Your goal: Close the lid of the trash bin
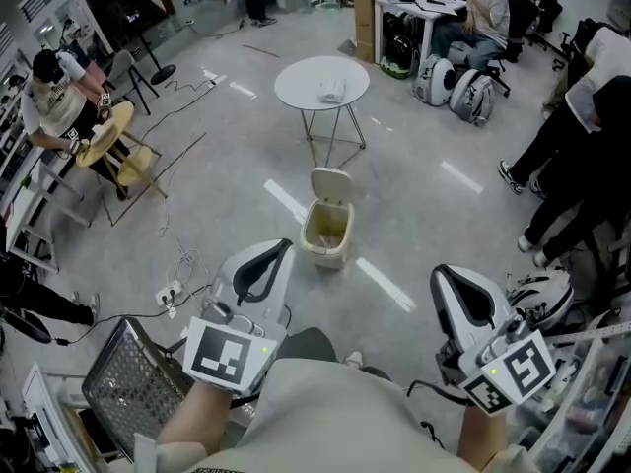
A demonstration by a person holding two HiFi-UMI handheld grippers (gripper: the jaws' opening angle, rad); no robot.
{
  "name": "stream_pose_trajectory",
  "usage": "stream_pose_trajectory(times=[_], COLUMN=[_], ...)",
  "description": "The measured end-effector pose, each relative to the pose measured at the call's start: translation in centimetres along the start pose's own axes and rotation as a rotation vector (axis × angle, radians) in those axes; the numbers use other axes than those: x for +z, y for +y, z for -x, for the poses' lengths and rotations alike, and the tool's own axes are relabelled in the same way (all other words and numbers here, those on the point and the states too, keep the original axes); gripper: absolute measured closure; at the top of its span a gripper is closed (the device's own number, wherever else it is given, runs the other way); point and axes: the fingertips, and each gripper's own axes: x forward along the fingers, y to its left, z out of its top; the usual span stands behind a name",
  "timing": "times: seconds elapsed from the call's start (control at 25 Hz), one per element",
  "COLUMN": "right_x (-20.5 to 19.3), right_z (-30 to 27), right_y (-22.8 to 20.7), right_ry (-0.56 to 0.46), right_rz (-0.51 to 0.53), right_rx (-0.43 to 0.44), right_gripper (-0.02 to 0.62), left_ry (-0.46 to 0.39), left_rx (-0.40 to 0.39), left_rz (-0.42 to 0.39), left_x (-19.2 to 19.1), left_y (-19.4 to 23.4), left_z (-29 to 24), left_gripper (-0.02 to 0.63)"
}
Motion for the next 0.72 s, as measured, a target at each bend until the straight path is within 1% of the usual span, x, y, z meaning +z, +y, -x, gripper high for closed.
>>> stream_pose_trajectory(times=[0.12,0.36,0.72], right_x=[-0.3,-0.8,-1.6], right_z=[-0.4,-3.3,-10.8], right_y=[-0.9,-2.4,-4.9], right_ry=[0.016,0.035,0.074], right_rz=[0.001,0.008,0.036], right_rx=[0.012,0.016,0.025], right_gripper=[0.592,0.592,0.592], left_ry=[0.006,0.014,0.008], left_rx=[0.018,0.051,0.066], left_rz=[0.008,0.009,0.037], left_x=[0.0,-1.1,-2.3], left_y=[0.2,2.5,8.0], left_z=[-0.7,-2.3,-6.5], left_gripper=[0.604,0.604,0.604])
